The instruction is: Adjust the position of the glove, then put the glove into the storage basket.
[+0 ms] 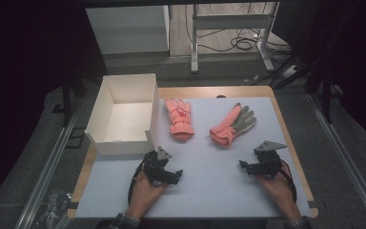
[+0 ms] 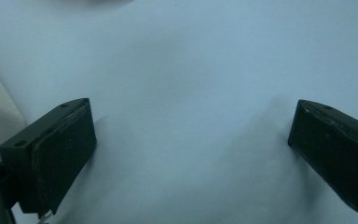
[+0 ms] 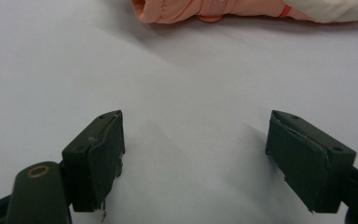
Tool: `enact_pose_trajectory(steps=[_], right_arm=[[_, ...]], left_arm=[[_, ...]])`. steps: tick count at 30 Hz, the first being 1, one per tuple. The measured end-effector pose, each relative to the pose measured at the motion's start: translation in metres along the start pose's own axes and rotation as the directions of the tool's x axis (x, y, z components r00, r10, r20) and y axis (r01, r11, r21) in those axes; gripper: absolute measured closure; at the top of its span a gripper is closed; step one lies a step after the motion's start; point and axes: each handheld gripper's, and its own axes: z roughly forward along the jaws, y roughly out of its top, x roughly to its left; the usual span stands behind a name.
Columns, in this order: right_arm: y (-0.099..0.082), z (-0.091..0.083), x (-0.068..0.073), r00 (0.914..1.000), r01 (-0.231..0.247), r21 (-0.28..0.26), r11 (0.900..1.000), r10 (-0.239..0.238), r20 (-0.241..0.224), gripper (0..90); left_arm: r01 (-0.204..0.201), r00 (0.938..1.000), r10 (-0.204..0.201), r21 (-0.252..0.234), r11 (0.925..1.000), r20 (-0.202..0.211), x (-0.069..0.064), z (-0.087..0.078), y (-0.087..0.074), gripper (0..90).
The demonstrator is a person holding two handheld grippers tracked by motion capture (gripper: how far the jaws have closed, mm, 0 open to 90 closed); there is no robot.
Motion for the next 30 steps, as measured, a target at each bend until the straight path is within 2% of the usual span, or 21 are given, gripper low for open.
enact_pose_trajectory(steps=[10,20,25,30], right_arm=[[0.001,0.0,-0.001,0.9999,-0.002,0.005,1.0,0.002,-0.011,18.4],[0.005,0.0,-0.001,1.0,-0.001,0.015,0.9999,0.001,0.0,18.7],[0.014,-0.001,-0.008,0.9985,-0.051,0.001,0.9987,0.051,-0.019,18.8],[0.028,0.001,-0.013,0.9982,-0.057,-0.002,0.9984,0.057,-0.015,18.8]], left_arm=[[-0.001,1.0,0.001,0.0,1.0,-0.001,0.0,0.0,0.0,0.9],[-0.007,1.0,0.007,0.005,1.0,-0.001,0.0,0.0,0.0,0.8],[-0.007,1.0,0.007,0.006,1.0,-0.001,0.0,0.0,0.0,0.8],[-0.006,1.0,0.006,0.006,1.0,-0.002,0.0,0.0,0.0,0.8]])
